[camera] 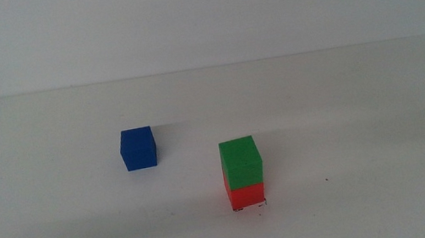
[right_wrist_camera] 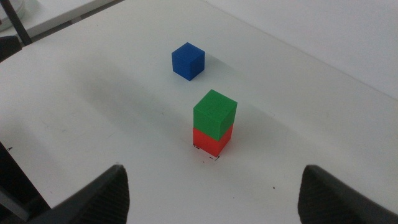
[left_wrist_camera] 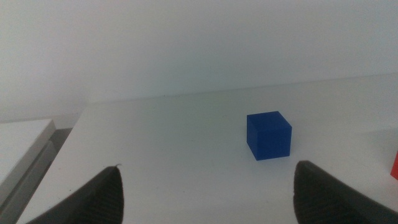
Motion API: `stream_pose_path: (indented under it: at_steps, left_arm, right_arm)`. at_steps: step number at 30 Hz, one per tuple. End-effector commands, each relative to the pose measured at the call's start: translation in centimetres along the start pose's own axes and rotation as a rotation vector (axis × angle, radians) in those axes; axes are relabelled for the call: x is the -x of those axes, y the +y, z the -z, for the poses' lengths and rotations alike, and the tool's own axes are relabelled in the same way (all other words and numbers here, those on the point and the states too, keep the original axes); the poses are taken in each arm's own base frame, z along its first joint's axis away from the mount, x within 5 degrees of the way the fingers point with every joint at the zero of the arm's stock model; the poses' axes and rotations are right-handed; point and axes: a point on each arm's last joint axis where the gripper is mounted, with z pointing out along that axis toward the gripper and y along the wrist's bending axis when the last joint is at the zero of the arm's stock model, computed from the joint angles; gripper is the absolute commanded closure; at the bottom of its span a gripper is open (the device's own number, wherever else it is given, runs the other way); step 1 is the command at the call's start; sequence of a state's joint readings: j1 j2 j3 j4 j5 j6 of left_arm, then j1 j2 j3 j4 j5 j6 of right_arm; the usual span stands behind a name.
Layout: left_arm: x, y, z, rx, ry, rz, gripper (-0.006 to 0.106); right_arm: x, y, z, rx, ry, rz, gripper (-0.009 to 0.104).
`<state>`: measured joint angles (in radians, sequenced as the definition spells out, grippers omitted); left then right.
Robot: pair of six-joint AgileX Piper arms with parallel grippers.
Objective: Stack red cubes first, then green, then blue cubes in a specific spot.
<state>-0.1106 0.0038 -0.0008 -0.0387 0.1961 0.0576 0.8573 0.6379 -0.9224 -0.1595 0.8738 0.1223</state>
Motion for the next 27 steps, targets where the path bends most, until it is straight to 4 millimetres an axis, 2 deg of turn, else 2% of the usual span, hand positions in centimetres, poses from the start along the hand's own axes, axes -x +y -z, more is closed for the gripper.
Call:
stream_pose_path:
  at_steps: [1, 3, 6, 10, 14, 16, 19, 23, 27]
  left_arm:
    - [0.1, 0.0, 0.0, 0.0, -0.019, 0.004, 0.007]
    - [2.8, 0.0, -0.6, -0.004, 0.077, 0.006, 0.007]
    - [7.8, 0.1, -2.7, -0.015, 0.277, 0.006, 0.007]
    - [14.1, 0.2, -7.6, -0.027, 0.464, 0.009, 0.007]
    - [17.8, 0.0, -12.3, -0.054, 0.597, 0.045, 0.007]
    - [18.6, -0.3, -15.0, -0.08, 0.655, 0.092, 0.007]
    - [18.8, -0.7, -18.7, -0.095, 0.726, 0.163, 0.007]
    - [17.4, -1.0, -23.8, -0.079, 0.825, 0.267, 0.007]
    - [16.7, -2.7, -27.8, -0.073, 0.923, 0.241, 0.007]
  right_arm:
    - [0.0, -0.1, 0.0, -0.009, -0.006, 0.009, 0.002]
    - [0.0, -0.1, 0.0, -0.009, -0.008, 0.008, 0.002]
    - [0.0, -0.1, 0.0, -0.01, -0.008, 0.01, 0.002]
    - [0.0, -0.1, 0.0, -0.012, -0.009, 0.011, 0.002]
    - [0.0, -0.1, 0.0, -0.013, -0.009, 0.012, 0.002]
    - [0.0, -0.1, 0.0, -0.013, -0.009, 0.012, 0.002]
    - [0.0, -0.1, 0.0, -0.014, -0.009, 0.013, 0.002]
    - [0.0, -0.1, 0.0, -0.014, -0.009, 0.013, 0.002]
    - [0.0, -0.1, 0.0, -0.014, -0.009, 0.013, 0.002]
